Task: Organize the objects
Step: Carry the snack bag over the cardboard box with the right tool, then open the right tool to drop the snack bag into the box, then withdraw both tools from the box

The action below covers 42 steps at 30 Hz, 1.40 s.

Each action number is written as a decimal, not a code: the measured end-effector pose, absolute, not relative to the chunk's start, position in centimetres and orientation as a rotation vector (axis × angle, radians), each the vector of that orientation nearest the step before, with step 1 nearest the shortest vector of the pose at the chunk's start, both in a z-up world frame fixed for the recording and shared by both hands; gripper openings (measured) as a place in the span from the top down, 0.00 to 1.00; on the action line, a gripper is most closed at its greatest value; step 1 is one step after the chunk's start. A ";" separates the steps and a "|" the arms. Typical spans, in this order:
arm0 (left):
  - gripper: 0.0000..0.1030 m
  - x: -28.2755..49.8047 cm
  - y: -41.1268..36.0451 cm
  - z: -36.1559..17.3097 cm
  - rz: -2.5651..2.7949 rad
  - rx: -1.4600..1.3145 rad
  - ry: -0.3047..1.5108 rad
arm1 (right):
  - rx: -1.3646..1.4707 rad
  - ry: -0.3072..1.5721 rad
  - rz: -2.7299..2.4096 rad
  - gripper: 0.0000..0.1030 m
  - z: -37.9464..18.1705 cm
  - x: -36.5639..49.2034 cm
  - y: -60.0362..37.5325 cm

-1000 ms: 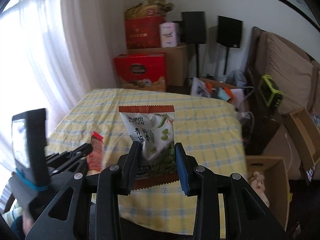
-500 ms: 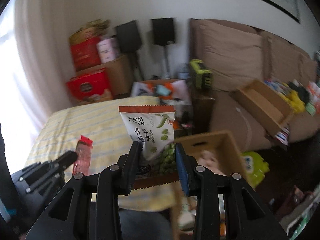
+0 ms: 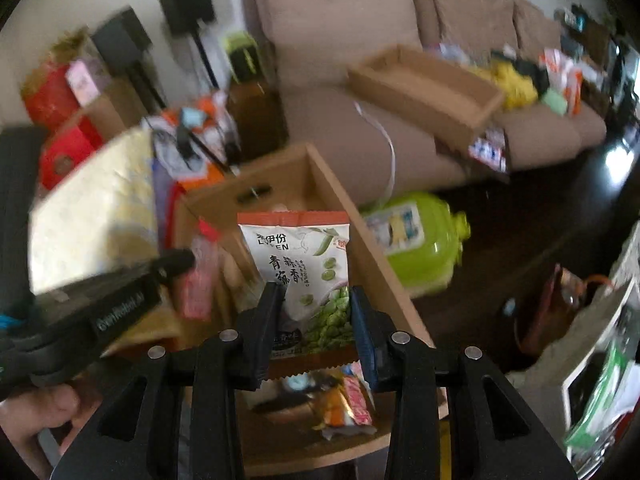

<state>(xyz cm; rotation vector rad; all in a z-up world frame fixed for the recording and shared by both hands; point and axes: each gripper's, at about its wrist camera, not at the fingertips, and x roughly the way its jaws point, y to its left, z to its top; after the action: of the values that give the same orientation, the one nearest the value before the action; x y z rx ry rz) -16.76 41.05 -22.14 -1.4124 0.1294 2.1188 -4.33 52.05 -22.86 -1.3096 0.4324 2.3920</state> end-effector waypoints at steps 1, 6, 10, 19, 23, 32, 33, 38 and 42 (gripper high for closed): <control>1.00 -16.8 41.0 -22.7 2.113 -1.410 0.129 | -1.355 0.410 2.358 0.65 -24.4 -4.4 52.1; 0.99 -16.6 40.3 -24.3 2.153 -1.376 0.206 | -1.438 0.477 2.327 0.67 -27.7 -4.5 52.2; 0.99 -16.2 40.1 -23.7 2.162 -1.317 0.214 | -1.442 0.465 2.323 0.67 -27.3 -4.7 51.9; 0.67 -14.5 39.5 -21.5 2.067 -1.283 0.204 | -1.407 0.383 2.303 0.42 -24.1 -3.5 51.1; 0.42 -12.8 38.0 -19.4 2.048 -1.254 0.250 | -1.396 0.310 2.288 0.33 -22.5 -1.5 49.7; 0.08 -8.8 34.8 -14.3 2.067 -1.152 0.305 | -1.321 0.161 2.288 0.29 -18.1 2.5 44.7; 0.08 -8.4 34.4 -13.4 2.064 -1.130 0.294 | -1.312 0.156 2.295 0.29 -17.6 2.8 44.2; 0.08 -7.6 33.1 -10.2 2.018 -1.084 0.227 | -1.254 0.153 2.327 0.27 -15.0 4.2 42.4; 0.09 -6.5 32.2 -8.2 2.038 -1.038 0.258 | -1.241 0.087 2.322 0.27 -14.0 4.7 41.1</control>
<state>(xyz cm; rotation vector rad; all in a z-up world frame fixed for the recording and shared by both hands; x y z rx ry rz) -6.48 32.22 -8.24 -1.0380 0.2579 2.0379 4.68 41.07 -14.04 -1.2415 0.0868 2.3215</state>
